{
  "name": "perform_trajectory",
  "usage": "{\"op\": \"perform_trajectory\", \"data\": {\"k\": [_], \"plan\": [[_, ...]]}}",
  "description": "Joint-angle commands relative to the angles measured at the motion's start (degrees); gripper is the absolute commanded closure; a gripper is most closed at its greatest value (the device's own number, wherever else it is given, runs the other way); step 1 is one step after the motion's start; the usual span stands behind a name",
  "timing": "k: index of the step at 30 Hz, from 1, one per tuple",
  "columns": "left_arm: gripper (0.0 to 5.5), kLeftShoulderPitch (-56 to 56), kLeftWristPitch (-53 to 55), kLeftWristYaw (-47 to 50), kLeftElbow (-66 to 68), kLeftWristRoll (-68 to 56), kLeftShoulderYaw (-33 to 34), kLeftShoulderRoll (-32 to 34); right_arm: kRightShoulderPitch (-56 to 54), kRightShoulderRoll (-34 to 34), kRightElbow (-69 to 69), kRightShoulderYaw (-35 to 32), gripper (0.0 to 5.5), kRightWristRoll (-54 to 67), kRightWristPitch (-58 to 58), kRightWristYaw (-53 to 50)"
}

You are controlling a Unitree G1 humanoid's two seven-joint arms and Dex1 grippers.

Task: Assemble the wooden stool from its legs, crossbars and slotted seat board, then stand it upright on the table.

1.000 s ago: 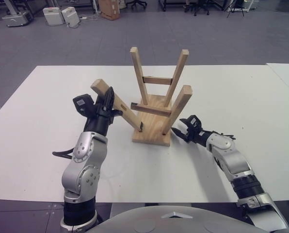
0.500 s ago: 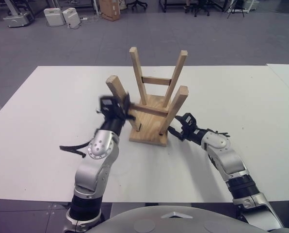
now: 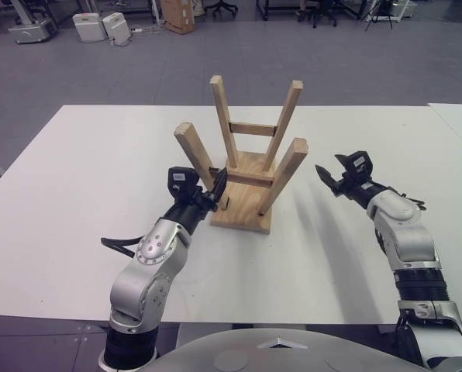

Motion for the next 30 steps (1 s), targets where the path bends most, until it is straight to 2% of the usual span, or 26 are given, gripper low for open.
{"op": "perform_trajectory", "data": {"k": [1,6,10,13,15,17,20,22,25,28,30], "plan": [[2.44,3.68,4.16,-3.41,-2.98,-0.28,-2.76,3.82,-3.31,-1.66,-3.44,-2.89,2.50,2.00,2.47,-0.38],[2.44,3.05,7.18,-13.94,-7.54,-7.45,5.15,13.03,-7.13,-0.55,-11.53,-7.85,2.50,9.80,9.18,-1.46],[2.44,1.02,5.04,-21.24,-9.67,-12.78,9.72,17.23,-8.57,-0.45,-14.80,-9.68,2.50,13.50,12.13,-2.75],[2.44,-6.74,4.88,-26.29,-9.25,-27.31,24.35,22.98,-11.04,0.58,-20.63,-13.00,2.50,22.25,16.53,-3.08],[2.44,-14.39,5.16,-27.98,-3.52,-32.89,32.80,29.55,-14.90,0.45,-23.93,-14.96,2.50,28.94,20.04,-4.03],[2.44,-23.73,5.04,-27.85,3.73,-35.71,35.72,33.46,-19.75,-0.72,-25.51,-16.70,2.50,34.69,23.50,-5.72],[2.44,-36.92,5.49,-25.33,11.03,-36.04,29.94,31.41,-27.65,-2.76,-24.76,-18.49,2.50,41.47,29.57,-10.02],[2.44,-39.69,5.37,-26.17,12.50,-34.25,23.95,28.32,-28.00,-2.65,-24.85,-17.31,2.50,45.62,33.83,-11.12],[2.44,-33.89,2.19,-30.52,17.09,-26.23,12.06,24.13,-16.52,-0.54,-26.79,-10.76,2.50,46.35,37.95,-10.52],[2.44,-21.62,-5.46,-38.59,27.44,-14.26,-2.08,23.34,-4.74,-1.23,-23.53,-1.68,2.50,39.06,36.75,-8.78],[2.44,-19.24,-7.02,-39.86,26.85,-13.60,-3.87,22.49,-3.69,-1.94,-23.71,0.26,2.50,37.14,34.90,-8.10]]}}
